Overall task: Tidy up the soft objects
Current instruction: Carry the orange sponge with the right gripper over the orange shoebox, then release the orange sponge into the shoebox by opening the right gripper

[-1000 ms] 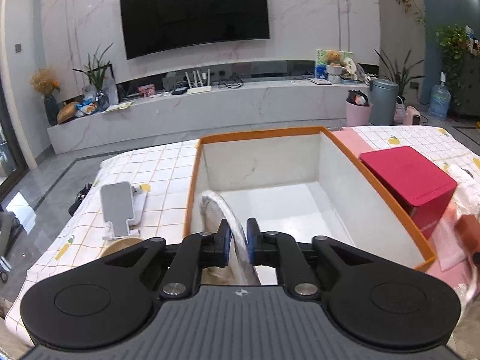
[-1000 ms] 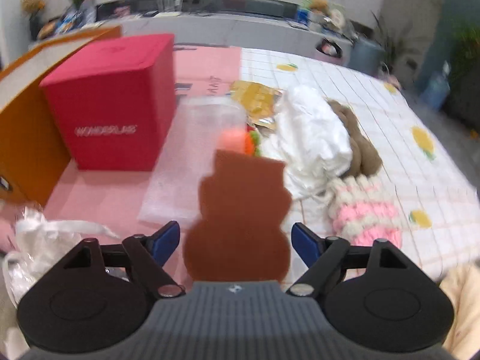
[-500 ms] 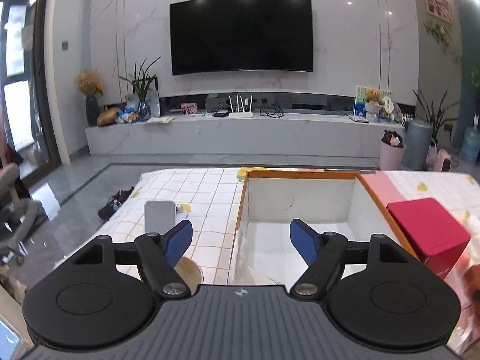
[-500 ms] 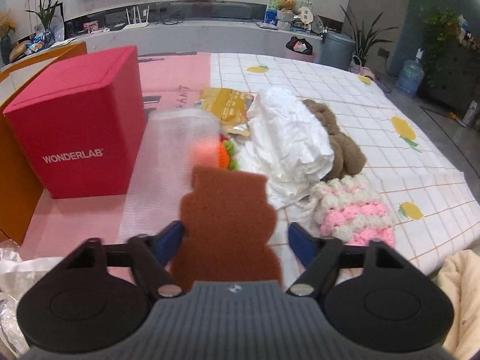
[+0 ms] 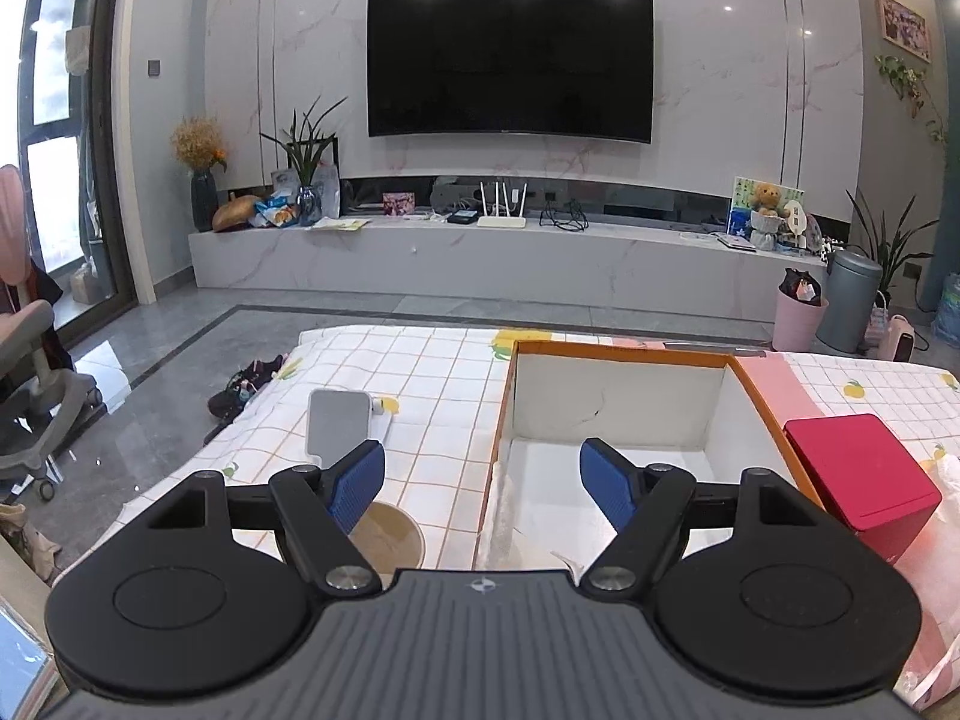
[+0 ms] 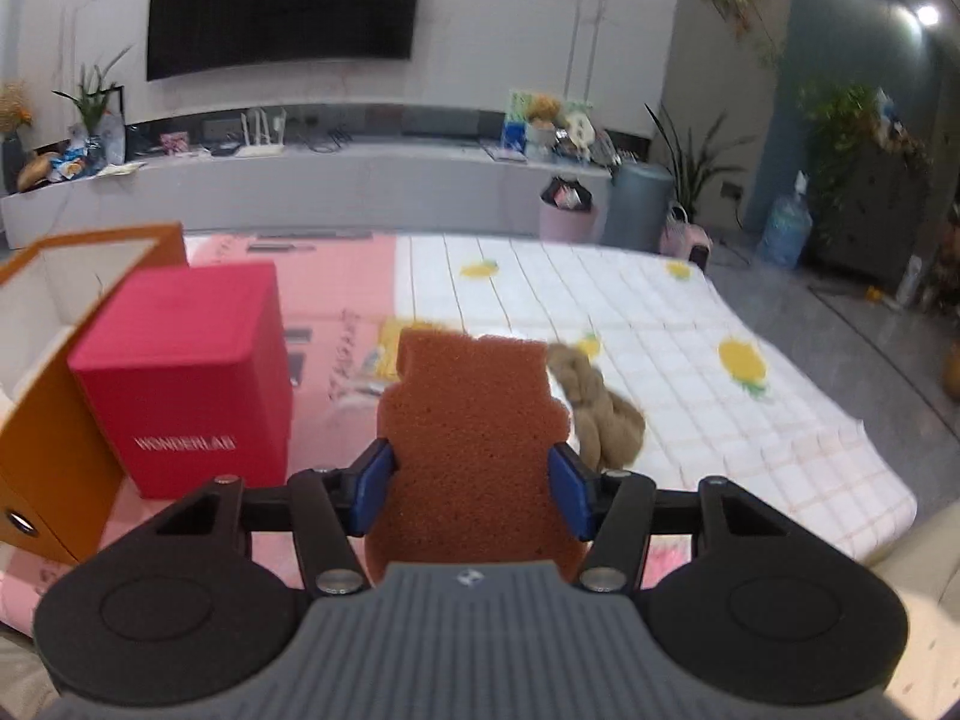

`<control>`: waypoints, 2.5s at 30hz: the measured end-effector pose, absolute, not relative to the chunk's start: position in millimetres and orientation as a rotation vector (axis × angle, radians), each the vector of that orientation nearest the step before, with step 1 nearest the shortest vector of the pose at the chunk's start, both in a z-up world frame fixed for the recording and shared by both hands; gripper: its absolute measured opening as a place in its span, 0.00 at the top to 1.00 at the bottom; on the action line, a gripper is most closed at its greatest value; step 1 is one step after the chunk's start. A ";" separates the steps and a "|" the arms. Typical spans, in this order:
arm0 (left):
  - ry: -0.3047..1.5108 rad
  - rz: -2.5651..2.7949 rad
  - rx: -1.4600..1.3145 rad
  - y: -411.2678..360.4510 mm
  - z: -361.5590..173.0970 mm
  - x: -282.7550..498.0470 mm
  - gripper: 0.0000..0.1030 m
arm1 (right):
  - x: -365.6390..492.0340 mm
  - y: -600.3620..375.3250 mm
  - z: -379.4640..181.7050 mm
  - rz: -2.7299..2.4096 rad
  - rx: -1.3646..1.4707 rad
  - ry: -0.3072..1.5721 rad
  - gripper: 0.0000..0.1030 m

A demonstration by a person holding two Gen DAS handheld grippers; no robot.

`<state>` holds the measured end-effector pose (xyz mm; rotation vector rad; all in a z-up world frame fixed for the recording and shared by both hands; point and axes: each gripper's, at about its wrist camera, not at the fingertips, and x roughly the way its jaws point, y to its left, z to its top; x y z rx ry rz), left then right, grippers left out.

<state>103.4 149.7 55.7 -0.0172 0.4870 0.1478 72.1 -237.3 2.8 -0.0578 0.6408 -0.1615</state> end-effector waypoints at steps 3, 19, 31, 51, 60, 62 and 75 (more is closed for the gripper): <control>0.488 0.160 -0.004 148.9 54.5 100.4 0.15 | 79.5 -232.4 5.4 -0.157 -0.115 0.674 0.45; 0.595 0.349 0.215 121.1 100.5 58.0 0.15 | 99.2 -209.1 20.5 -0.221 -0.275 0.647 0.46; 0.567 0.194 -0.041 123.7 128.6 120.5 0.15 | 84.9 -148.8 128.4 0.090 -0.055 0.438 0.46; 0.621 0.178 -0.046 184.3 61.2 139.8 0.17 | 204.4 42.3 2.2 0.358 0.052 0.851 0.47; 0.671 0.202 0.008 181.4 52.5 143.1 0.17 | 213.6 60.7 -33.2 0.330 0.058 0.973 0.44; 0.658 0.215 0.032 179.8 53.9 141.5 0.17 | 214.6 63.1 -34.4 0.331 0.057 0.981 0.43; 0.615 0.150 -0.008 163.1 81.6 124.4 0.17 | 193.4 44.0 0.6 0.395 0.031 0.907 0.29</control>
